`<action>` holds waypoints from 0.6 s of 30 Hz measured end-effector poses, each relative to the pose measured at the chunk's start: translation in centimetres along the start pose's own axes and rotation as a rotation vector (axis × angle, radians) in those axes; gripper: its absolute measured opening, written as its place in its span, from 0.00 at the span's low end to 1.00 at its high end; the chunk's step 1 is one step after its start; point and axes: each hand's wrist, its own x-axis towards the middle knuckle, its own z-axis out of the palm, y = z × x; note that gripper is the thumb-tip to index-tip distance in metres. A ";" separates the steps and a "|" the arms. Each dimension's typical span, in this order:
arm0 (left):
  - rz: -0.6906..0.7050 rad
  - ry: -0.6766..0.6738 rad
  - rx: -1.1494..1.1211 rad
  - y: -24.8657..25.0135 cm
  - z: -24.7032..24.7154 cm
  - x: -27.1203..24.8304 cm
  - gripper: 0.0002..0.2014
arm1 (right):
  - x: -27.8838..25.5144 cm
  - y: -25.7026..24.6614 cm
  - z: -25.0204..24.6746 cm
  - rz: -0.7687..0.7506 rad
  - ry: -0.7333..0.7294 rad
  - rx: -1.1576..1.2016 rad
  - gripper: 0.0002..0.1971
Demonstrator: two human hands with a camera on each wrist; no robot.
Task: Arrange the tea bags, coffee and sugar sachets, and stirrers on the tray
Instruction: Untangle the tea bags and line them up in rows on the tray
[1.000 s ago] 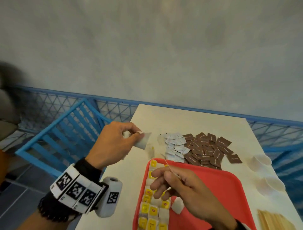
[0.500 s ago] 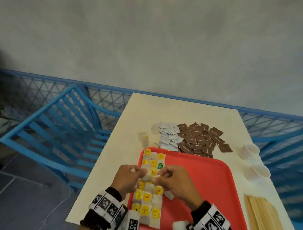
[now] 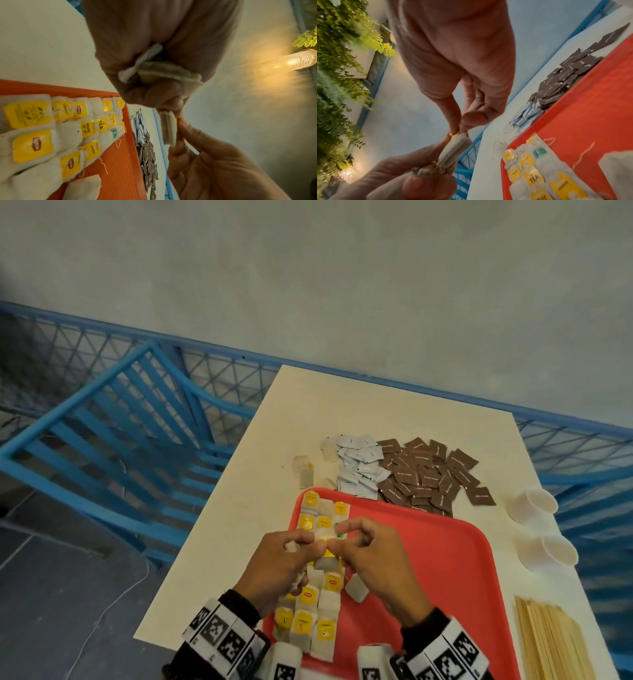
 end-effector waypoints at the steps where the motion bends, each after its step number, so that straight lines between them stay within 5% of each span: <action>1: 0.003 0.015 -0.013 -0.2 -0.1 0.2 0.08 | 0.2 0.2 0.0 0.026 -0.007 0.011 0.07; 7: 0.010 0.120 -0.046 -1.4 -0.8 2.0 0.05 | 2.2 0.9 0.8 0.164 -0.129 0.025 0.06; 13: -0.042 0.181 -0.120 -3.1 -2.7 1.5 0.08 | 11.2 3.0 1.1 0.254 0.155 -0.122 0.03; 18: -0.063 0.183 -0.095 -4.2 -4.5 0.1 0.09 | 15.0 4.6 3.0 0.290 0.202 -0.310 0.10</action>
